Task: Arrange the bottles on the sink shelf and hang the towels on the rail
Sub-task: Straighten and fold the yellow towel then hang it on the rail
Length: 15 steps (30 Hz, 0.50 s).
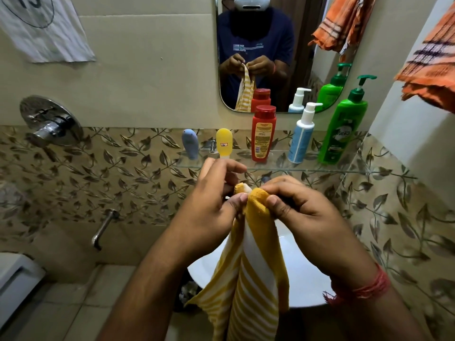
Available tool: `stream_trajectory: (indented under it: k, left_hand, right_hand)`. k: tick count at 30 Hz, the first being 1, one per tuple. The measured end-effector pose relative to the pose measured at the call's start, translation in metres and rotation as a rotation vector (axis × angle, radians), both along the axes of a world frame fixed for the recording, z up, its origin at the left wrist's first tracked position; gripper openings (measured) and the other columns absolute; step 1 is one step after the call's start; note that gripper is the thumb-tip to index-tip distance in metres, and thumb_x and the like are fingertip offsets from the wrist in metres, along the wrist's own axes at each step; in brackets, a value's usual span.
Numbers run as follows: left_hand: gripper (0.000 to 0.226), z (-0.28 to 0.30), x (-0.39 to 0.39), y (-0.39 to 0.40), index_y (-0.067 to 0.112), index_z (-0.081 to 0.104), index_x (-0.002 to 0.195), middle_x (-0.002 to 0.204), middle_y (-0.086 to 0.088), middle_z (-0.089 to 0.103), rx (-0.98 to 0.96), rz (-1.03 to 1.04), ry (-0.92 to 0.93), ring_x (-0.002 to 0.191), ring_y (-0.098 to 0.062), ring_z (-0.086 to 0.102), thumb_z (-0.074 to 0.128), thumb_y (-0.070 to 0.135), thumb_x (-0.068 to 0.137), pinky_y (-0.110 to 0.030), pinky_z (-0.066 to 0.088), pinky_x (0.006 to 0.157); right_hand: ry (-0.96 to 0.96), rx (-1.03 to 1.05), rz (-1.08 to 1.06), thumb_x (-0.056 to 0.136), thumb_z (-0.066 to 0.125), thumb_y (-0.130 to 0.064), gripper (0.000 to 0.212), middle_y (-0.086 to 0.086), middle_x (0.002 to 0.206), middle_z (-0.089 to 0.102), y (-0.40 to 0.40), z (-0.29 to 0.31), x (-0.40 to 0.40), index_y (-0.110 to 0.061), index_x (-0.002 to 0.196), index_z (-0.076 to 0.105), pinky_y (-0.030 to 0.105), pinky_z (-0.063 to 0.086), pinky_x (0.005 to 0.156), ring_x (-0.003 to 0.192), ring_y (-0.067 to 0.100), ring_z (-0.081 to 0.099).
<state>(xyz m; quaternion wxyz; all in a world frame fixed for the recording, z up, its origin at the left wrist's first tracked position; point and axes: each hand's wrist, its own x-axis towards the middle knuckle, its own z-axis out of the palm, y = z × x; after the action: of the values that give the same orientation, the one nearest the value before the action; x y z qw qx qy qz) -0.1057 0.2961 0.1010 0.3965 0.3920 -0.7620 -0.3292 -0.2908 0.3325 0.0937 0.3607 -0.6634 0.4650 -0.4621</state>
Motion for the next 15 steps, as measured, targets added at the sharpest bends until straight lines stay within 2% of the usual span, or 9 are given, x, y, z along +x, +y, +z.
stream_trajectory:
  k: [3,5,7,10,12,15]
  left_hand:
    - [0.031,-0.002,0.001,-0.001,0.026,0.057,0.116,0.106,0.003,0.058,0.139,0.034,0.132,0.096,-0.007,0.067,0.069,0.01,0.092,-0.027,0.059,0.082]
    - [0.034,-0.003,-0.001,-0.001,0.022,0.06,0.114,0.098,0.0,0.061,0.219,0.027,0.241,0.087,-0.004,0.068,0.07,0.003,0.089,-0.025,0.059,0.076]
    - [0.037,-0.005,-0.002,-0.003,0.021,0.061,0.116,0.096,-0.002,0.063,0.254,0.022,0.296,0.085,-0.004,0.068,0.07,-0.001,0.087,-0.022,0.058,0.073]
    - [0.036,-0.009,-0.001,-0.006,0.023,0.063,0.115,0.099,-0.002,0.066,0.297,0.043,0.366,0.087,-0.007,0.07,0.07,-0.001,0.088,-0.021,0.057,0.075]
    - [0.034,-0.011,0.0,-0.008,0.026,0.064,0.113,0.101,-0.003,0.068,0.304,0.052,0.362,0.091,-0.009,0.071,0.069,0.002,0.09,-0.024,0.058,0.079]
    - [0.031,-0.01,-0.001,-0.008,0.025,0.066,0.112,0.1,-0.001,0.071,0.297,0.015,0.356,0.096,-0.009,0.071,0.067,0.001,0.092,-0.024,0.059,0.079]
  right_hand:
    - [0.008,-0.047,-0.05,0.094,0.063,-0.02,0.018,-0.011,0.098,0.061,-0.002,0.0,0.003,-0.033,0.093,0.075,0.033,0.055,0.087,0.102,0.009,0.062]
    - [0.019,-0.063,-0.086,0.091,0.064,-0.021,0.017,-0.012,0.096,0.06,-0.003,0.0,0.007,-0.035,0.092,0.074,0.023,0.053,0.081,0.099,0.006,0.062]
    - [0.048,-0.07,-0.115,0.094,0.064,-0.021,0.017,-0.011,0.094,0.06,-0.004,0.0,0.011,-0.035,0.092,0.074,0.027,0.054,0.079,0.095,0.007,0.062]
    - [0.072,-0.104,-0.161,0.094,0.062,-0.029,0.012,-0.011,0.09,0.064,-0.005,0.0,0.015,-0.031,0.094,0.075,0.041,0.056,0.078,0.091,0.011,0.064]
    - [0.056,-0.119,-0.176,0.091,0.064,-0.033,0.012,-0.01,0.089,0.068,-0.005,0.0,0.019,-0.029,0.094,0.074,0.044,0.057,0.076,0.089,0.012,0.067]
    - [0.031,-0.124,-0.215,0.09,0.071,-0.025,0.003,-0.007,0.086,0.072,-0.005,-0.001,0.02,-0.026,0.092,0.073,0.044,0.059,0.072,0.084,0.012,0.069]
